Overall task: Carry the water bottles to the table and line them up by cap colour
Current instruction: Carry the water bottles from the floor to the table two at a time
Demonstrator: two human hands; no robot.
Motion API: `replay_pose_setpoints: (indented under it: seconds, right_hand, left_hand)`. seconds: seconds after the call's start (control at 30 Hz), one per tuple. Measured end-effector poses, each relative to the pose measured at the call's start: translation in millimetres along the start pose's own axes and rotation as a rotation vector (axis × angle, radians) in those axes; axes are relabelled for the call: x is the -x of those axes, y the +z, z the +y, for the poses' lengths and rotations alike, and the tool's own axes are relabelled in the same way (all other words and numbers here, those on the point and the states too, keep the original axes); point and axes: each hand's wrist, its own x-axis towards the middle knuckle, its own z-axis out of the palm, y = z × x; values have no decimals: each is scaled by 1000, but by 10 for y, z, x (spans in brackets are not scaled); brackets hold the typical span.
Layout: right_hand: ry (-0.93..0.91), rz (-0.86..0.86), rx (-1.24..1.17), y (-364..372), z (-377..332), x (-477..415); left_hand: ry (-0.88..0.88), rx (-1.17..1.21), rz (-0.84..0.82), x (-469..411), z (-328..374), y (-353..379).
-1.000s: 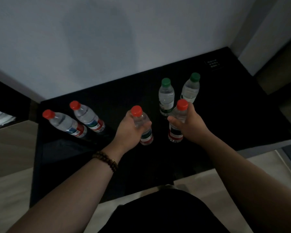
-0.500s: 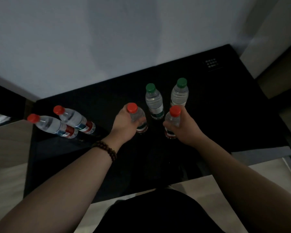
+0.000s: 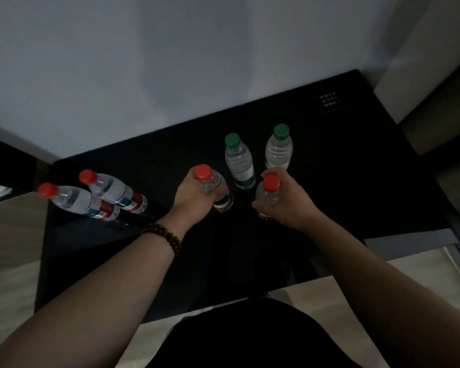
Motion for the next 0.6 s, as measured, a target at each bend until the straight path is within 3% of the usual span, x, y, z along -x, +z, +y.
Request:
replay_pose_setpoints:
  seconds: [0.33,0.47,0.6]
  right_hand:
    - [-144,38,249,-118,-567,88]
    - [-245,95,487,-1,-1001,143]
    - [-402,78,569,340,-1375,194]
  left_hand:
    - [-24,-171,-80,234,66,-419]
    - [-8,-389,-31,481,41,-762]
    - [12,-491,21,802,-123,-1061]
